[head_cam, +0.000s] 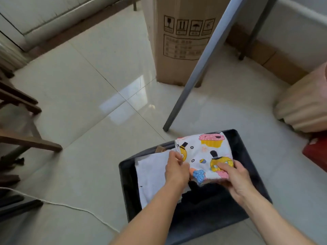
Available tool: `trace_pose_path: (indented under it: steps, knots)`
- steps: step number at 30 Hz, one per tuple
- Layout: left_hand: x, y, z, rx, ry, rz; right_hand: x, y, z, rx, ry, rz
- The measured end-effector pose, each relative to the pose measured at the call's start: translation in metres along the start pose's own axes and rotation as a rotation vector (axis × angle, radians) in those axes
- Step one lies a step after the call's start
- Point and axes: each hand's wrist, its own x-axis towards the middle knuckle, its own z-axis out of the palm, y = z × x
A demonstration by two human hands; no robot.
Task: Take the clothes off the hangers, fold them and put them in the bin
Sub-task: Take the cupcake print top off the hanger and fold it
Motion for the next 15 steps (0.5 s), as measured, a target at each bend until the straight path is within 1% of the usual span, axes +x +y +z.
trace_pose_path:
  steps: [2, 4, 6, 9, 12, 15]
  knots:
    - [0.017, -0.014, 0.014, 0.043, 0.012, 0.019, 0.023, 0.016, -0.002, 0.005, 0.000, 0.025]
    - [0.029, -0.024, 0.019, 0.028, 0.008, 0.022, 0.044, 0.031, 0.000, -0.001, -0.013, 0.081]
    - [0.036, -0.034, 0.018, 0.006, 0.024, 0.039, 0.065, 0.046, 0.001, -0.012, -0.019, 0.139]
    - [0.042, -0.049, 0.005, -0.012, 0.077, 0.050, 0.088, 0.067, 0.002, -0.102, 0.009, 0.156]
    - [0.048, -0.061, -0.009, -0.051, 0.045, 0.033, 0.100, 0.089, 0.010, -0.247, 0.032, 0.134]
    - [0.052, -0.063, -0.014, -0.100, -0.038, 0.017, 0.107, 0.102, 0.024, -0.332, 0.058, 0.124]
